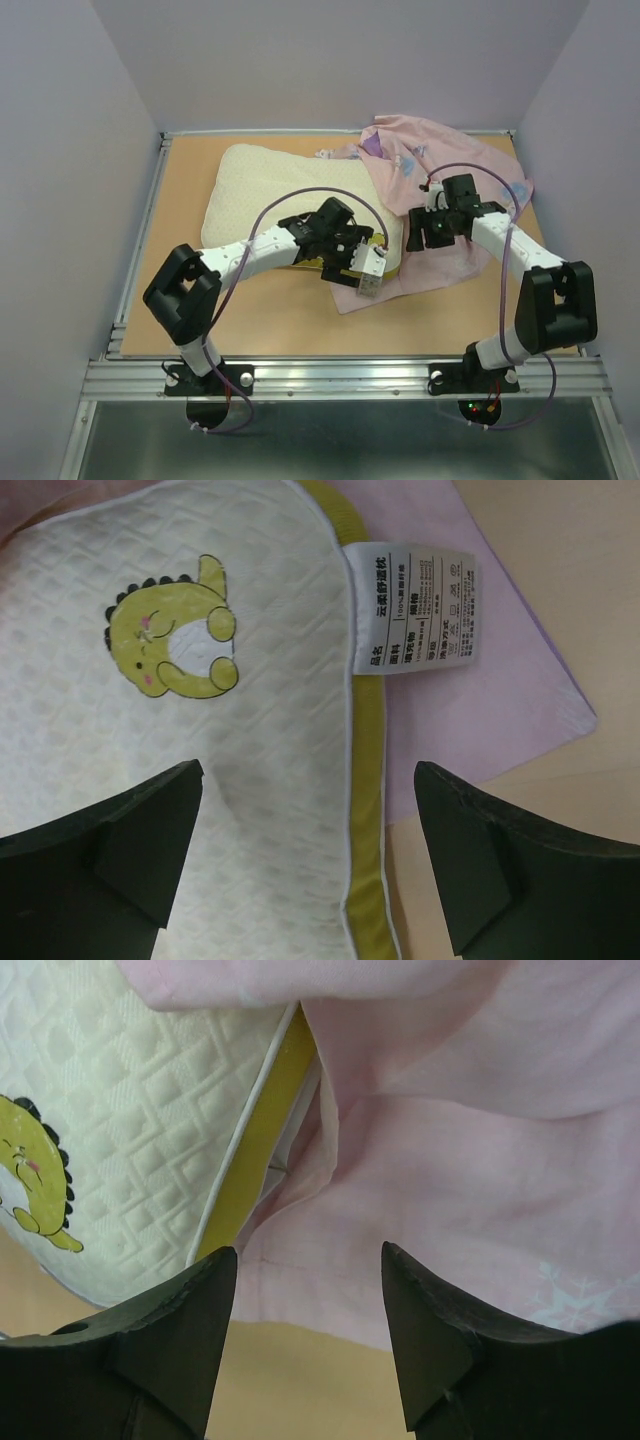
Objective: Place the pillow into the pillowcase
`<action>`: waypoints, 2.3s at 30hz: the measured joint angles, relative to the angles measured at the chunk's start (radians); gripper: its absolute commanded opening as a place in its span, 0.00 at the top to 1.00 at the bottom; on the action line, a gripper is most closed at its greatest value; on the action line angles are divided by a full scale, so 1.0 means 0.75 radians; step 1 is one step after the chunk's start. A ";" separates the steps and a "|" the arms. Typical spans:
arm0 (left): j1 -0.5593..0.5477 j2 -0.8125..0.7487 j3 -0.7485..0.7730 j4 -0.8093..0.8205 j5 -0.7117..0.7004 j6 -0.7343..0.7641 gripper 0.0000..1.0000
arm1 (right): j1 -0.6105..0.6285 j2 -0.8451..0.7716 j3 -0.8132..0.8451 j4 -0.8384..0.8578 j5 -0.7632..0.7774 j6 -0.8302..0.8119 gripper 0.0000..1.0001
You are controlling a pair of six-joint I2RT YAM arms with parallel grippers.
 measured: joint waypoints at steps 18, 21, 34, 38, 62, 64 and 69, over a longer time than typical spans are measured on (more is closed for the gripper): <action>0.013 0.148 -0.024 0.181 -0.037 0.057 0.59 | 0.000 0.180 -0.089 0.349 0.000 0.092 0.51; 0.013 0.151 -0.021 0.179 -0.034 0.056 0.60 | 0.000 0.220 -0.089 0.392 -0.001 0.104 0.60; 0.092 0.302 0.258 0.065 0.050 -0.232 1.00 | -0.001 0.080 -0.128 0.363 -0.076 0.115 0.99; 0.159 0.372 0.435 0.004 0.144 -0.461 1.00 | -0.002 -0.193 -0.126 0.290 -0.139 0.109 0.99; 0.055 0.644 0.703 0.396 0.196 -1.560 1.00 | -0.021 -0.280 0.011 0.050 -0.359 0.067 1.00; 0.063 0.646 0.674 0.455 0.200 -1.636 1.00 | -0.021 -0.279 0.012 0.046 -0.367 0.070 1.00; 0.073 0.647 0.594 0.549 0.183 -1.758 1.00 | -0.021 -0.278 0.012 0.036 -0.421 0.088 0.99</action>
